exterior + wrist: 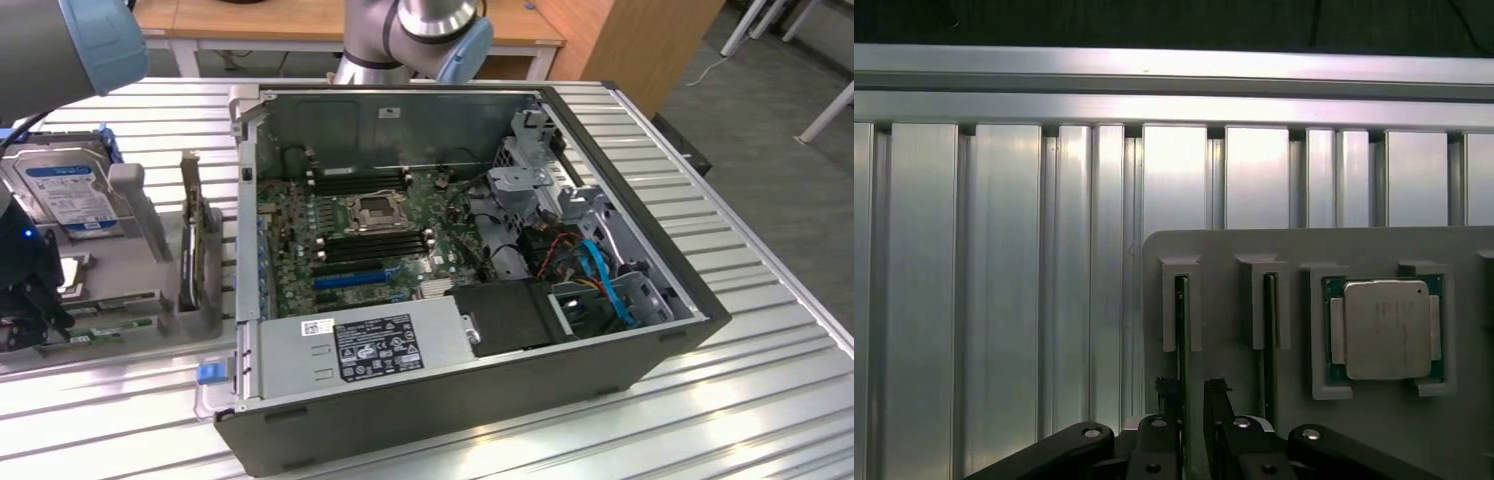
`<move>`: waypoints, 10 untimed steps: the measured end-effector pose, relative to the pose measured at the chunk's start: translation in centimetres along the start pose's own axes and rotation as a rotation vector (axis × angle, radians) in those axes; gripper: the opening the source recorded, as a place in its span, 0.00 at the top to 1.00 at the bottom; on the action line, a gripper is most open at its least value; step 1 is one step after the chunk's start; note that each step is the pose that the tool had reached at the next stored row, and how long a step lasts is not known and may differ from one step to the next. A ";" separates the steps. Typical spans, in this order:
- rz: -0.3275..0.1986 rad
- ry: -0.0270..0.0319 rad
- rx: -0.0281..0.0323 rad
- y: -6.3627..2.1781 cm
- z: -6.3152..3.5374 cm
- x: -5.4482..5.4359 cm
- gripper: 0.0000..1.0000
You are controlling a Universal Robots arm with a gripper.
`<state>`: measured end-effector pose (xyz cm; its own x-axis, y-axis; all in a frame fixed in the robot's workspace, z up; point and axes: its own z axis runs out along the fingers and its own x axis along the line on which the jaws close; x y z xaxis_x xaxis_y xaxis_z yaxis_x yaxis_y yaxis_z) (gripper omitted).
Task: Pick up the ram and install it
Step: 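Pick up the ram and move it above insertion slot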
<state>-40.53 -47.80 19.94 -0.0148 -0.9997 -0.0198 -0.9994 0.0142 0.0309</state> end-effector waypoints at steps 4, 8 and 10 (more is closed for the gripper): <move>0.000 0.0003 -0.0002 0.00 0.00 0.1 0.76; 0.000 0.0004 -0.0001 0.00 0.00 0.1 0.76; 0.000 0.0005 -0.0001 0.00 0.00 0.1 0.78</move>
<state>-40.53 -47.86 19.94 -0.0148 -0.9997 -0.0193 -0.9994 0.0142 0.0311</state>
